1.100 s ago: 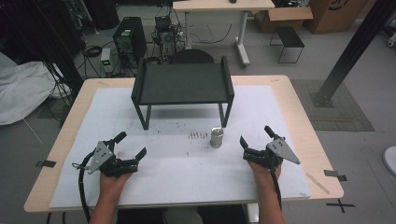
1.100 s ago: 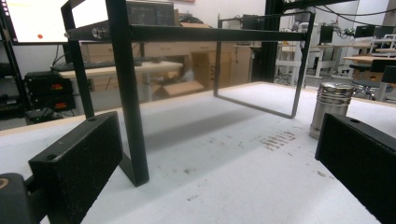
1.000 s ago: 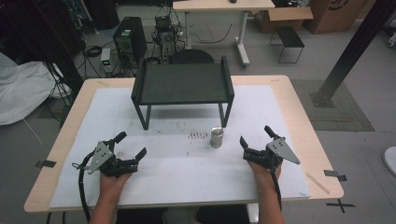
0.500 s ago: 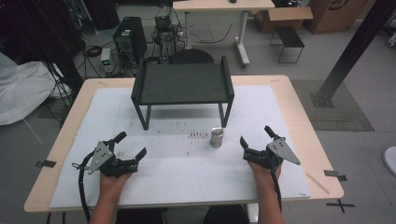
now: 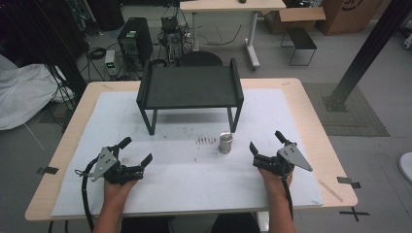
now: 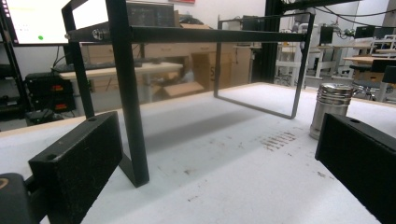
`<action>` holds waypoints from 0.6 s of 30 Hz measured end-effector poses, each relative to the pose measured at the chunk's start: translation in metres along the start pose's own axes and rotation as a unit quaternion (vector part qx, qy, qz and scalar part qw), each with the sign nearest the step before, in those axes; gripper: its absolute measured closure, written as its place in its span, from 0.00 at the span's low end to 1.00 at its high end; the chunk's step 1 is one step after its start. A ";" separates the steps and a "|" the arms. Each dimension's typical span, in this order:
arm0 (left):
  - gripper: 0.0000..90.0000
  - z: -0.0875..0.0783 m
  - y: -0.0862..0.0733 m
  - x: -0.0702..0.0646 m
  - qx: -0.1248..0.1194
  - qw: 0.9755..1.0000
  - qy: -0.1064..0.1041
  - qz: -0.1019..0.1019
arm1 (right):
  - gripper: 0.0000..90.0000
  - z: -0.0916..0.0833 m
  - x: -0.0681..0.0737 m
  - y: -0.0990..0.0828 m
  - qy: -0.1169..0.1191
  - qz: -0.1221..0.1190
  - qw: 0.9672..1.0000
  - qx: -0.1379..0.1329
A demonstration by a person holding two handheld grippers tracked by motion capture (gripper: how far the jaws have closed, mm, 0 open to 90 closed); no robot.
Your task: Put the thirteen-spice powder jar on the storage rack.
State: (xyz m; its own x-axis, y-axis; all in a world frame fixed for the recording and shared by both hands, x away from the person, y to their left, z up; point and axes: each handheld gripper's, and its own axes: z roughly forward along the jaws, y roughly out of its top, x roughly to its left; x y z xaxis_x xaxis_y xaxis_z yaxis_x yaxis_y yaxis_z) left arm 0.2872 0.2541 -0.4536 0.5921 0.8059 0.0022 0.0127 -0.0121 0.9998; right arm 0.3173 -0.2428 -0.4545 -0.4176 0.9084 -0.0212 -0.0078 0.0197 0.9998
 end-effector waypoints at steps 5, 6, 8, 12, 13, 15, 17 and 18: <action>0.02 0.000 0.000 0.000 0.001 1.000 -0.001 0.002 | 0.00 0.000 0.002 0.000 0.008 -0.009 1.000 -0.002; 0.02 0.000 0.000 0.000 0.001 1.000 -0.001 0.002 | 0.00 0.000 0.002 0.000 0.008 -0.009 1.000 -0.002; 0.02 0.000 0.000 0.000 0.002 1.000 -0.001 0.002 | 0.00 0.000 0.001 0.000 0.011 -0.007 1.000 0.000; 0.02 0.000 0.000 0.000 0.002 1.000 -0.001 0.001 | 0.00 0.001 -0.001 0.000 0.017 0.002 1.000 0.001; 0.02 0.000 0.000 0.000 0.001 1.000 0.000 0.001 | 0.00 0.000 -0.002 0.000 0.020 0.006 1.000 0.000; 0.02 0.000 0.000 0.000 0.001 1.000 0.000 0.001 | 0.00 0.002 -0.006 0.001 0.036 0.019 0.999 0.010; 0.02 0.000 0.000 0.000 0.001 1.000 -0.001 0.001 | 0.00 0.003 -0.006 0.001 0.037 0.021 0.999 0.012; 0.02 0.000 0.000 0.000 0.001 1.000 0.000 0.002 | 0.00 0.003 -0.007 0.002 0.036 0.025 0.999 0.017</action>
State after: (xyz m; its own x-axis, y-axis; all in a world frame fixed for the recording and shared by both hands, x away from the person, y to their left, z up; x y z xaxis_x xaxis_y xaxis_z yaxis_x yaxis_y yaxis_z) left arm 0.2875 0.2540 -0.4533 0.5929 0.8052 0.0067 0.0122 -0.0173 0.9998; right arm 0.3234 -0.2479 -0.4527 -0.4815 0.8759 0.0303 0.0444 -0.0102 0.9990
